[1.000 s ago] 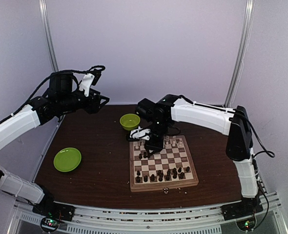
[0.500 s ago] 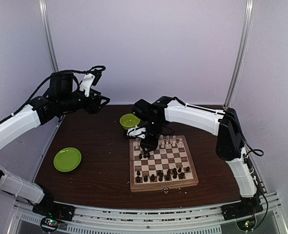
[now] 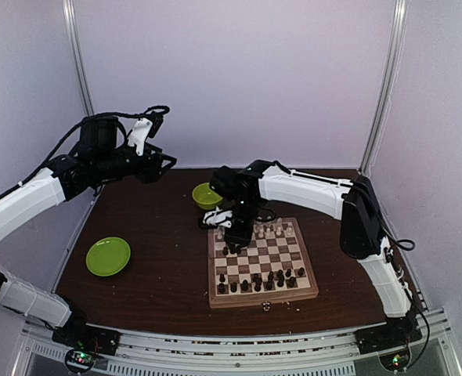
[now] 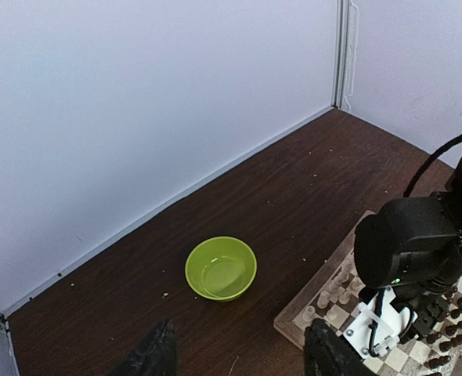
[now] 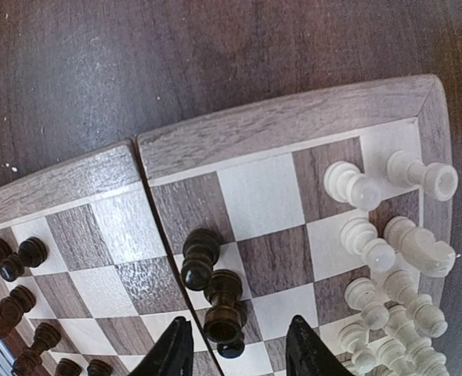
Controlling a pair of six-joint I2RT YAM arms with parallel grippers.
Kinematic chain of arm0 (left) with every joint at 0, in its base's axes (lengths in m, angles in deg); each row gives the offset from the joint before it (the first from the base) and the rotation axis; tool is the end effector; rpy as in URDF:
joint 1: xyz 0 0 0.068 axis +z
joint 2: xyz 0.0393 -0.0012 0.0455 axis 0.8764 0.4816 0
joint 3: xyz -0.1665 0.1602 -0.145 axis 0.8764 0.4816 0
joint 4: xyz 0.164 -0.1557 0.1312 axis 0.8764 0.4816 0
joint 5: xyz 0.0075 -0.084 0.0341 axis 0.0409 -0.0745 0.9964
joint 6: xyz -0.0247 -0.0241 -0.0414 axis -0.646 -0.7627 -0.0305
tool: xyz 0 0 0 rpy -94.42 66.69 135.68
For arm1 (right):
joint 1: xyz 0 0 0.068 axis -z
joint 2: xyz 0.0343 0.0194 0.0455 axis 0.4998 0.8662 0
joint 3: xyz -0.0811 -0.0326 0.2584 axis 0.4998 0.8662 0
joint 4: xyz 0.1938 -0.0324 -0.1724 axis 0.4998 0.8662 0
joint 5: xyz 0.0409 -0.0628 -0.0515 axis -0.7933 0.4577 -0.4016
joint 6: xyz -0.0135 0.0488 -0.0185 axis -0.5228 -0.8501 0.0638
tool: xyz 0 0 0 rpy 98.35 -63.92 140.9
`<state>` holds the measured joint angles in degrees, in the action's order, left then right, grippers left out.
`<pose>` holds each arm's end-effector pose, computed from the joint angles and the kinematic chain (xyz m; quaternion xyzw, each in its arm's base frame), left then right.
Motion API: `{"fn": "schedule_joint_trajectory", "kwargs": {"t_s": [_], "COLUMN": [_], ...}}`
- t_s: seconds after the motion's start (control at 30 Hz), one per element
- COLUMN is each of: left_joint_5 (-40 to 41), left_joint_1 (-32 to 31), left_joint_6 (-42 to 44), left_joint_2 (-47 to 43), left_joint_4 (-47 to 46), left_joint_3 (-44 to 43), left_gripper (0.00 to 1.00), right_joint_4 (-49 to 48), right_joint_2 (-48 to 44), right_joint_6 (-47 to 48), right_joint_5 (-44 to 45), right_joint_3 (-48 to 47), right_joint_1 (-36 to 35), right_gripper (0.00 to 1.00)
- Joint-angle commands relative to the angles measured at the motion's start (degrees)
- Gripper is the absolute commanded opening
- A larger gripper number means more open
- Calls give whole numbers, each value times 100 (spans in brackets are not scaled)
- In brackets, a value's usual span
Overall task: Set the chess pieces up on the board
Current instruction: Pick up the pawn from the chessboard, then place the pawn at f7.
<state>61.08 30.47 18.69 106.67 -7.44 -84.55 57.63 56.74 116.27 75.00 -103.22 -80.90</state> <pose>0.2522 -0.1558 0.3703 0.2543 0.7753 -0.2068 0.5399 0.2985 0.3784 0.2087 -0.6394 0.7552 0.1147 0.0879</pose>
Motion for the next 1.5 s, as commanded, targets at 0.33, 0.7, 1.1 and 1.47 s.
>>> {"fn": "schedule_joint_trajectory", "kwargs": {"t_s": [0.33,0.7,1.1,1.47], "left_joint_5": [-150,-178,-215,-252], "left_joint_1": [-5,-2,-3,-2], "left_joint_6": [-74,-93,-96,-122], "left_joint_2": [92,93,97,167], "left_joint_4": [-121,-121,-121,-121], "left_joint_3": [-147,-152,-160,-161], "left_gripper": [57,57,57,57], "right_joint_4": [201,127,-188,-209], "right_joint_2": [-145,-127,-963,-1246], "right_joint_6": [181,109,147,200], "right_joint_5": [-394,-234,-143,-404], "right_joint_3": [369,410,1553,2011], "right_joint_1": [73,67,80,-86], "right_gripper": [36,13,4,5]}}
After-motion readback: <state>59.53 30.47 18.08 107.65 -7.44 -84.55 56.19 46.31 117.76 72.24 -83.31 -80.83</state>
